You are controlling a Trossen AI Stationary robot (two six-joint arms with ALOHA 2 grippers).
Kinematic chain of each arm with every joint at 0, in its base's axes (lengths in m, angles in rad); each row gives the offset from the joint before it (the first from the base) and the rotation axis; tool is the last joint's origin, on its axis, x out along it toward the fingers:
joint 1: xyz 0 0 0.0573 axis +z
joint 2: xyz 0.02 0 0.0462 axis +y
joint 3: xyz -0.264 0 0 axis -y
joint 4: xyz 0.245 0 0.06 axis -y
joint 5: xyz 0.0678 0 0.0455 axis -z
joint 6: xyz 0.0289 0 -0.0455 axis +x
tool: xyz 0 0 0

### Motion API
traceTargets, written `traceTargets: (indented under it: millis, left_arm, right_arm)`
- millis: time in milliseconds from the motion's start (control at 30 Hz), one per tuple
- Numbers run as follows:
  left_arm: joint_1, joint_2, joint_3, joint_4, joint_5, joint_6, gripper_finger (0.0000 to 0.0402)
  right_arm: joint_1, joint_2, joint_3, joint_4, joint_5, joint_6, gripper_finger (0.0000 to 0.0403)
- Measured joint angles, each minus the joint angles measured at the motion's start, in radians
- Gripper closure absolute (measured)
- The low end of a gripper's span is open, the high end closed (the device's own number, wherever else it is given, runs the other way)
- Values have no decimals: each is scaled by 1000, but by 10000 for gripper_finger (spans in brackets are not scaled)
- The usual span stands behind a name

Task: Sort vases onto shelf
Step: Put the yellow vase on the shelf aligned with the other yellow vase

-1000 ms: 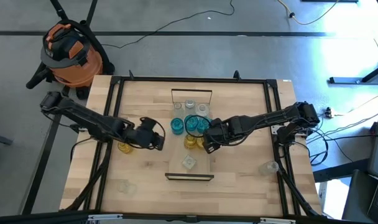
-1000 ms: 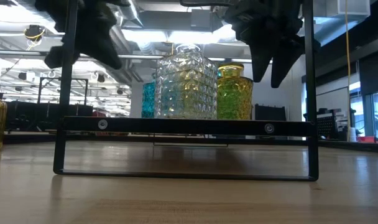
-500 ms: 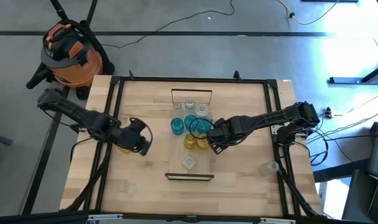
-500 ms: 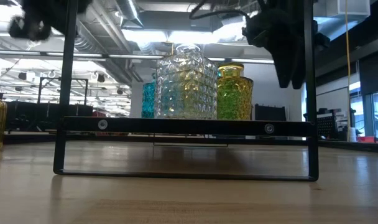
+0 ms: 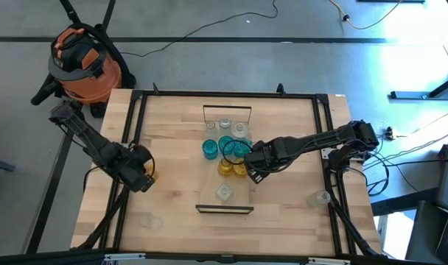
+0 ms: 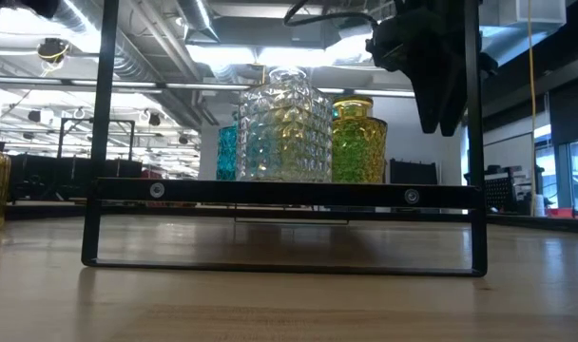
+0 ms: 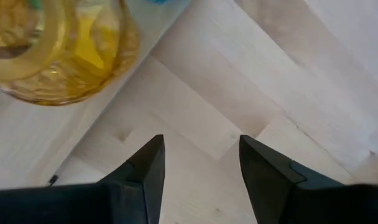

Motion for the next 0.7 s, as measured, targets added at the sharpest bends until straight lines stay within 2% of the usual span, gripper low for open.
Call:
traceTargets:
  millis: [167, 400, 533, 700]
  left_arm:
    - [-1, -34, -96, -31, 91, -29, 341]
    - [8, -87, -160, 0, 45, -36, 237]
    - [38, -100, -166, 1, 14, -36, 215]
    - [89, -101, -191, 30, -17, -11, 212]
  right_arm:
    - [0, 0, 0, 11, -6, 0, 233]
    - [0, 0, 0, 13, -7, -1, 233]
    - [0, 0, 0, 14, -7, -1, 233]
    - [0, 0, 0, 14, -7, -1, 233]
